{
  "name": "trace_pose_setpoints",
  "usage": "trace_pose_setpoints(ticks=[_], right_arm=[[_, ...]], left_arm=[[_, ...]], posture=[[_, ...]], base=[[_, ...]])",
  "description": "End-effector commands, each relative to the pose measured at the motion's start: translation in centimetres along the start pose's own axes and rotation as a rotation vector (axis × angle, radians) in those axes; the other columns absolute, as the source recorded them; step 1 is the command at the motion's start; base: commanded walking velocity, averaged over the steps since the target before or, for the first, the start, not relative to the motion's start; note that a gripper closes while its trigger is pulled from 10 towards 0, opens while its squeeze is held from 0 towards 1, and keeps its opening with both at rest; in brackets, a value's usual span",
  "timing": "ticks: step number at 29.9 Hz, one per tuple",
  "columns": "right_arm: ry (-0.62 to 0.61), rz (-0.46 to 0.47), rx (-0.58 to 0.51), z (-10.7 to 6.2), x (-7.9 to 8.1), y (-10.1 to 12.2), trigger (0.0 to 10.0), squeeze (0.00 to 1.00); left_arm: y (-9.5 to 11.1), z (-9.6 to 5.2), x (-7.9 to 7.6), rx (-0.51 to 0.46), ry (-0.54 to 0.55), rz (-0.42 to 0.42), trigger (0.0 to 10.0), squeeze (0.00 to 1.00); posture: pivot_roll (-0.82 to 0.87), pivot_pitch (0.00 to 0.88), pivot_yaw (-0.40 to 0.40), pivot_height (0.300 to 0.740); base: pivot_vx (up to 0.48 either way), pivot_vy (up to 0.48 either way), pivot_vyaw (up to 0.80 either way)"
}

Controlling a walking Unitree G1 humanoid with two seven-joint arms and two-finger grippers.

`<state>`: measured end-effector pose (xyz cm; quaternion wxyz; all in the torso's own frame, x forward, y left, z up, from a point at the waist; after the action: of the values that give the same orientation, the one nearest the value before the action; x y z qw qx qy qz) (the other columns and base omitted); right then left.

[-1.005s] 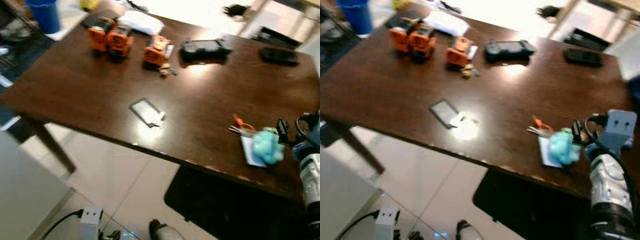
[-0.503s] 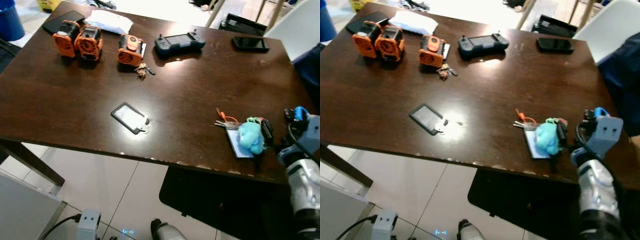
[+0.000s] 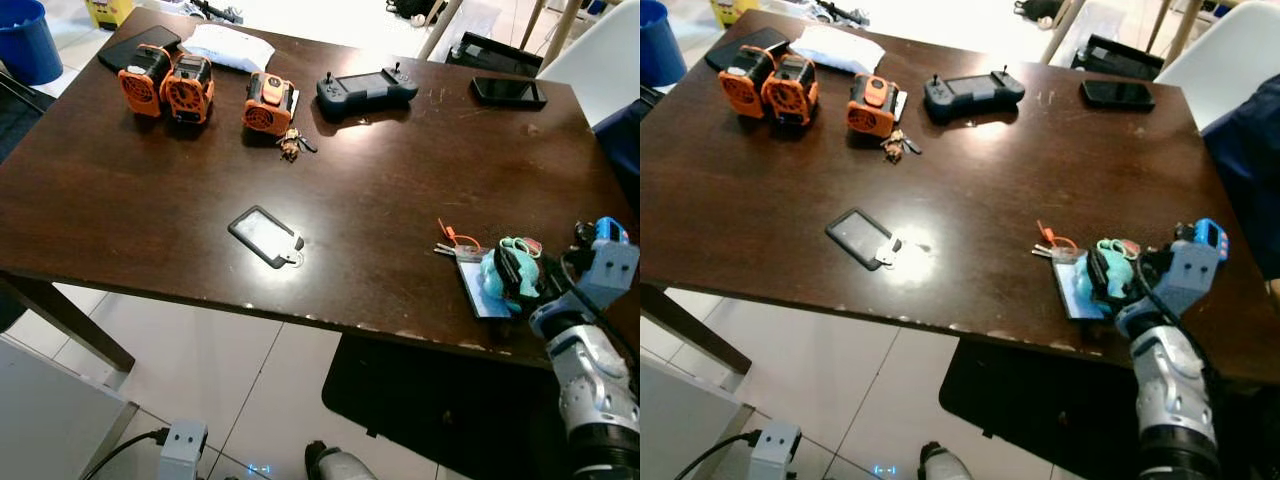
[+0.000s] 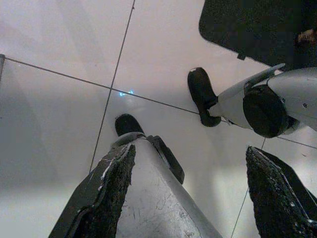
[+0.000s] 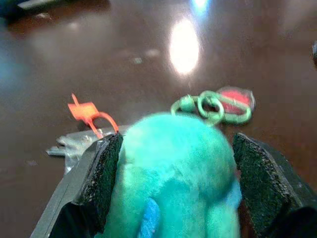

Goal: Hang keys on a hook

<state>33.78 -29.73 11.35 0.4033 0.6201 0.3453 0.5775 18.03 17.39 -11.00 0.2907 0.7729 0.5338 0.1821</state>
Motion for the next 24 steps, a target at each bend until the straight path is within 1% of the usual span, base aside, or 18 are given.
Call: trace_pose_setpoints(ticks=[1,6,10,11,12,13,17,24], right_arm=[[-0.042,0.029,0.024,-0.68,-1.07,-0.73,10.0,0.0],[-0.075,0.008,0.049,-0.66,-1.42,-0.79,10.0,0.0],[-0.111,-0.018,0.081,-0.65,-1.75,-1.29,10.0,0.0],[-0.116,-0.025,0.086,-0.6,-1.71,-1.39,2.9,0.0],[-0.117,-0.027,0.087,-0.56,-1.65,-1.43,2.9,0.0],[-0.115,-0.026,0.089,-0.52,-1.53,-1.51,0.0,0.0],[-0.111,-0.029,0.093,-0.49,-1.35,-1.61,0.0,0.0],[-0.107,-0.064,0.082,-0.52,-1.21,-1.3,0.0,0.0]], left_arm=[[-1.67,-0.33,-0.91,0.051,-0.028,-0.007,10.0,0.0],[-1.91,-0.42,-0.93,0.058,-0.03,-0.003,10.0,0.0],[-1.98,-0.45,-0.96,0.058,-0.031,0.0,10.0,0.0],[-1.98,-0.45,-0.95,0.058,-0.032,0.004,10.0,0.0],[-1.97,-0.46,-0.94,0.058,-0.032,0.006,10.0,0.0],[-1.96,-0.46,-0.93,0.058,-0.033,0.009,10.0,0.0],[-1.94,-0.46,-0.92,0.058,-0.036,0.015,10.0,0.0],[-1.91,-0.47,-0.93,0.059,-0.045,0.041,10.0,0.0]], posture=[[-0.11,0.131,-0.008,0.74],[-0.11,0.134,-0.008,0.74],[-0.11,0.134,-0.008,0.74],[-0.1,0.137,-0.006,0.74],[-0.1,0.137,-0.006,0.74],[-0.1,0.137,-0.007,0.74],[-0.1,0.138,-0.005,0.74],[-0.1,0.14,-0.001,0.74]], base=[[0.0,0.0,0.0],[0.0,0.0,0.0],[0.0,0.0,0.0],[0.0,0.0,0.0],[0.0,0.0,0.0],[0.0,0.0,0.0],[0.0,0.0,0.0],[0.0,0.0,0.0]])
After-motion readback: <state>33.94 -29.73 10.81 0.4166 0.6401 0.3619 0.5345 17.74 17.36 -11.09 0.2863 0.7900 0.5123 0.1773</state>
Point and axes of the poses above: a point about 5 cm out from each wrist's last joint towards the gripper, its own z axis pointing out of the wrist towards the gripper, its own y axis along the axis of the wrist's last joint, x = y × z, the point moved 3 cm from there along z, pointing out of the wrist towards the gripper, and after that the axes turned 13 degrees about z, right-handed, at the moved point
